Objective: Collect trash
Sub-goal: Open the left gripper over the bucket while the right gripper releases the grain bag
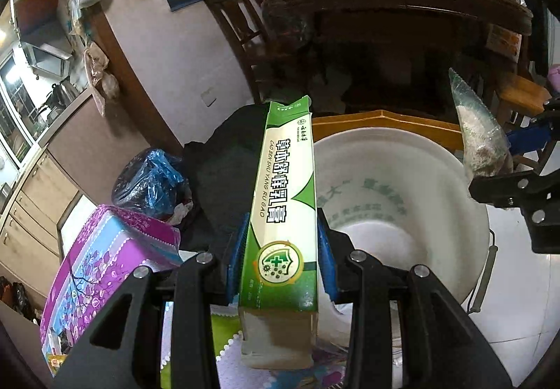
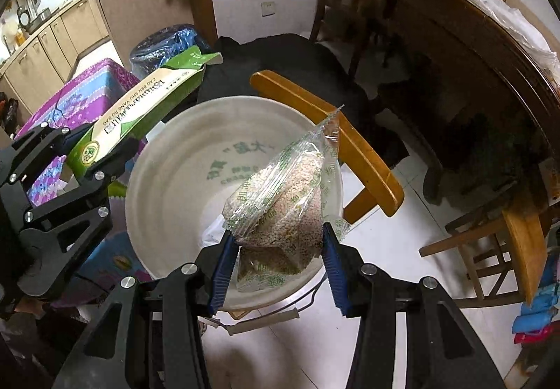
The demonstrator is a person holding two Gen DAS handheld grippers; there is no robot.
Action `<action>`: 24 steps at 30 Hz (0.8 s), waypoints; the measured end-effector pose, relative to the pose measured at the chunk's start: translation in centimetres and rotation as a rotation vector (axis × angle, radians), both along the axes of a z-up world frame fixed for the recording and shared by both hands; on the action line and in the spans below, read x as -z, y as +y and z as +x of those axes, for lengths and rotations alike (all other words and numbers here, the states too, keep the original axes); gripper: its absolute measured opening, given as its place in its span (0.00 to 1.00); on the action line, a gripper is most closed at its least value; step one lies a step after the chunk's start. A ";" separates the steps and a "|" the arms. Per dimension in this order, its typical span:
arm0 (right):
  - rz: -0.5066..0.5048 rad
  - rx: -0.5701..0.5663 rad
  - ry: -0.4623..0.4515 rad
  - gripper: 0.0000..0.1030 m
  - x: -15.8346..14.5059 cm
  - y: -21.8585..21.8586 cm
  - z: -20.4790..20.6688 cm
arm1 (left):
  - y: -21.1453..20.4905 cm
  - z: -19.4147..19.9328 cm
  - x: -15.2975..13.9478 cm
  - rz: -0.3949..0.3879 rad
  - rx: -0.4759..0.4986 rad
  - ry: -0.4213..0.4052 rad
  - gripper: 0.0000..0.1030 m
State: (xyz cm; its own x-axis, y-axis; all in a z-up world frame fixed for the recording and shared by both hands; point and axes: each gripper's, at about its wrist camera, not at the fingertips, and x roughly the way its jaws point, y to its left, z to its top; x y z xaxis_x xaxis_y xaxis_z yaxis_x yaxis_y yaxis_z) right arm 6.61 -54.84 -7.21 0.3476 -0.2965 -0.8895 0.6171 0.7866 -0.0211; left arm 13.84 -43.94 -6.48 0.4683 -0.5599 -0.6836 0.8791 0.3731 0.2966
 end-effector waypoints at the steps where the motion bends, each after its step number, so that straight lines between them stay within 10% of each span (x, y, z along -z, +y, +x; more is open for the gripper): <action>1: 0.002 0.000 0.001 0.47 0.0 0.0 0.0 | 0.0 0.0 0.0 0.000 0.002 -0.002 0.33; 24: 0.012 -0.024 0.069 0.47 1.9 -0.7 1.8 | -1.3 0.4 2.3 0.067 0.062 0.047 0.34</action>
State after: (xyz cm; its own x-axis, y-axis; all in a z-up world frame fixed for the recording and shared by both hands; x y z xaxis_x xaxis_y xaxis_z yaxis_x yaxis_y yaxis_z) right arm 8.43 -55.59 -9.08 0.2921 -0.2783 -0.9150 0.5957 0.8014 -0.0536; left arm 14.22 -45.25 -8.75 0.4005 -0.5394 -0.7407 0.9135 0.2983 0.2767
